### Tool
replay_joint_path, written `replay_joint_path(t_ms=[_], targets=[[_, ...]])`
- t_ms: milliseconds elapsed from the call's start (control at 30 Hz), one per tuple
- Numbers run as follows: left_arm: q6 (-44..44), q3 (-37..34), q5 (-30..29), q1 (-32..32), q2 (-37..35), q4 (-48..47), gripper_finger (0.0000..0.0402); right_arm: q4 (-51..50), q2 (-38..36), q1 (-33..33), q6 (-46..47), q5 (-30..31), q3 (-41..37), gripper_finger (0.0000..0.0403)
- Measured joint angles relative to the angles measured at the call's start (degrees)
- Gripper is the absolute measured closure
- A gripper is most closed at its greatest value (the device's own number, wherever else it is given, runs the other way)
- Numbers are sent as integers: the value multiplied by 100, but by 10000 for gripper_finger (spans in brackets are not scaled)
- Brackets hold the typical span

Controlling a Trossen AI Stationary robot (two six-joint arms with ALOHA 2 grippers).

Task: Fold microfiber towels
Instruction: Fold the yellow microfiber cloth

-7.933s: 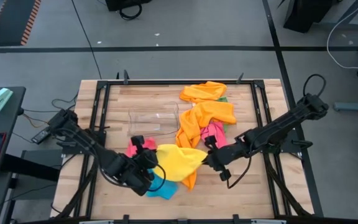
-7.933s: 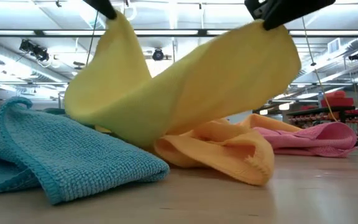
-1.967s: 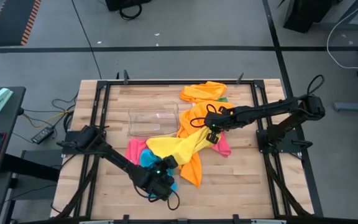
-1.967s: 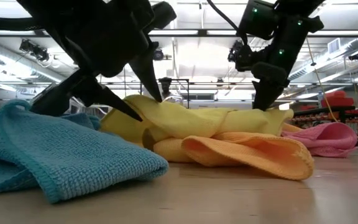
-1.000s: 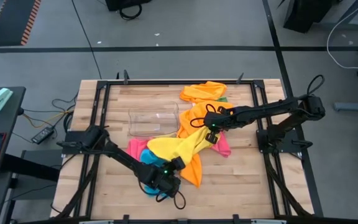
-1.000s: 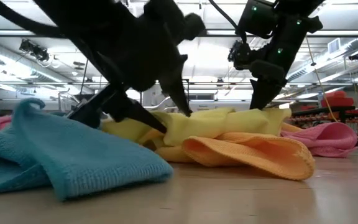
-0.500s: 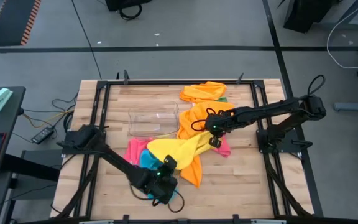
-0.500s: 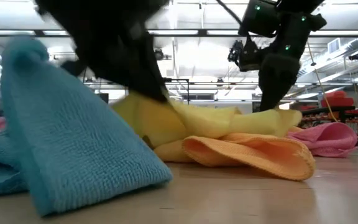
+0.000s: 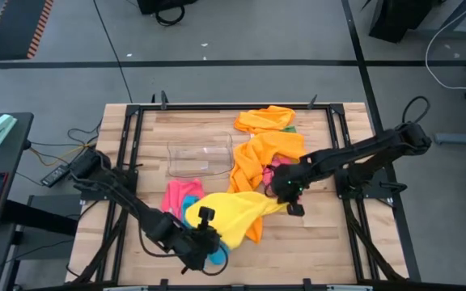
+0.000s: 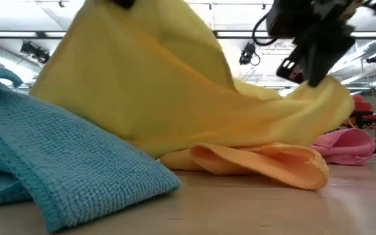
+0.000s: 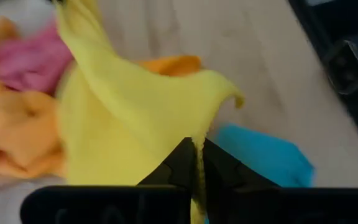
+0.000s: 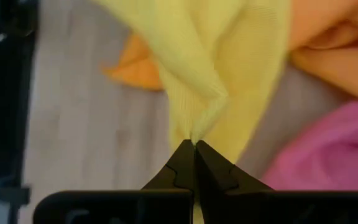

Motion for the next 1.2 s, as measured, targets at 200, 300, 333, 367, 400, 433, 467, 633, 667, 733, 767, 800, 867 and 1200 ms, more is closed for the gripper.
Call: replay_joint_path(t_ms=[200,300,333,367,400,433,467,633,667,733,767,800,867,1200], targets=[[-290,-9,211,-62,502,-405,392,106,269,650,-18,722,-4,393],[-292,-9,376,-63,823,-390,393,182,446,859,50,951,-7,393],[-294,-9,497,-63,923,-418,390,243,511,895,68,1033,-7,393],[-307,-9,617,-63,1000,-455,385,279,580,929,71,1100,-7,393],[-320,-9,715,-61,1064,-589,379,331,655,946,75,1165,-7,393],[-394,-9,794,-61,1117,-766,373,401,724,944,75,1225,-7,393],[-466,-9,827,-61,1145,-909,369,450,797,941,77,1271,-7,393],[-1001,-9,838,-101,1035,-1795,371,887,1088,755,18,1318,-7,393],[-1020,-7,837,-122,986,-1931,376,1009,1111,705,-25,1320,-9,393],[-1060,0,838,-133,952,-2084,386,1140,1119,578,-36,1317,-9,393],[-1123,0,838,-138,959,-2128,390,1173,1119,511,7,1316,-9,393],[-1185,-2,842,-136,966,-2152,392,1194,1119,440,54,1315,-9,393],[-1313,-2,839,-125,966,-2015,392,1180,1119,317,133,1314,-9,393],[-1129,306,404,-201,964,-1705,285,1161,1119,194,387,1270,-9,393]])
